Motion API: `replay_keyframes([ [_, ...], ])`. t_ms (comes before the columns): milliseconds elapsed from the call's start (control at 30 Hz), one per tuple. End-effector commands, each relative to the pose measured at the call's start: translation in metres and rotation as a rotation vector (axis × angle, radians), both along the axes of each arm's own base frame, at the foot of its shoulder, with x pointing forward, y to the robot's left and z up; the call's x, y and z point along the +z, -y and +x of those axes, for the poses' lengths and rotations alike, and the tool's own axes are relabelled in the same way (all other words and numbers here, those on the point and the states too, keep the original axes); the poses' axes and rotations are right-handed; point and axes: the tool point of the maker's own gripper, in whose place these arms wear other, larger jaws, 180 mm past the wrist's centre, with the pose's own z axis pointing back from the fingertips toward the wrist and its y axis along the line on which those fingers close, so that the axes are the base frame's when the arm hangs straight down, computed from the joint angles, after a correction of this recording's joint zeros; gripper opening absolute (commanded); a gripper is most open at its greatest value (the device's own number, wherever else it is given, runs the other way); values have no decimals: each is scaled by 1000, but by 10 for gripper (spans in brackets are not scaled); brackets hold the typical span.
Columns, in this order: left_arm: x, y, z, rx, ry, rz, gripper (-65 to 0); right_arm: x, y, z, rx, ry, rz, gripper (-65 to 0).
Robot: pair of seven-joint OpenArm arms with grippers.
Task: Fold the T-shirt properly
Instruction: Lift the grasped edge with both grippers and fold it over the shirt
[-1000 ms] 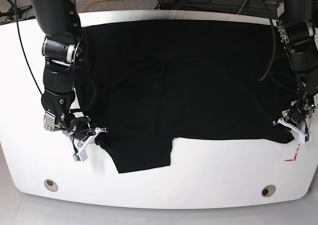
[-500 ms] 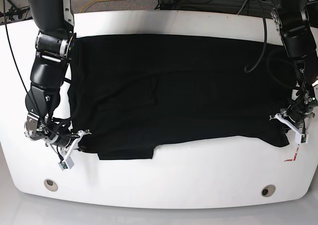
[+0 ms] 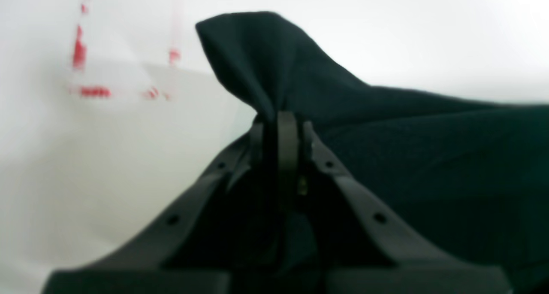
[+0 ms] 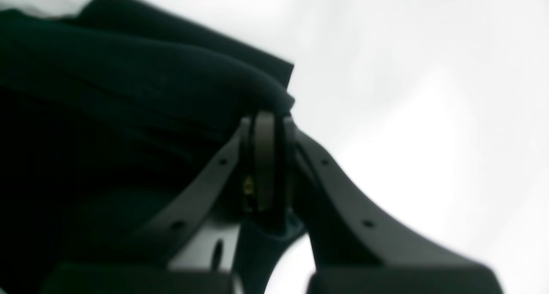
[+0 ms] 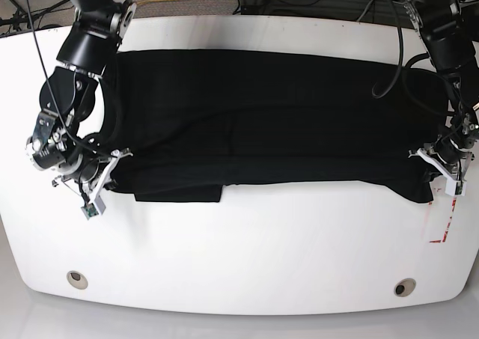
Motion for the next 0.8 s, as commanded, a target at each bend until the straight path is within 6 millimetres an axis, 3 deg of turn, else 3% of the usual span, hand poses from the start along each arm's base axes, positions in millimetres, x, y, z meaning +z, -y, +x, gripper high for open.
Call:
replay_keyframes([
  [0, 24, -13, 6, 8, 72, 16, -650, 23, 0, -2, 10, 81, 5, -650],
  [300, 31, -20, -32, -32, 96, 78, -650, 3, -8, -62, 27, 46, 53, -650],
  [500, 34, -16, -52, -60, 88, 137, -650, -16, -8, -89, 21, -16, 55, -650],
  [767, 31, -31, -89, -29, 52, 189, -650, -41, -16, -118, 16, -101, 81, -650],
])
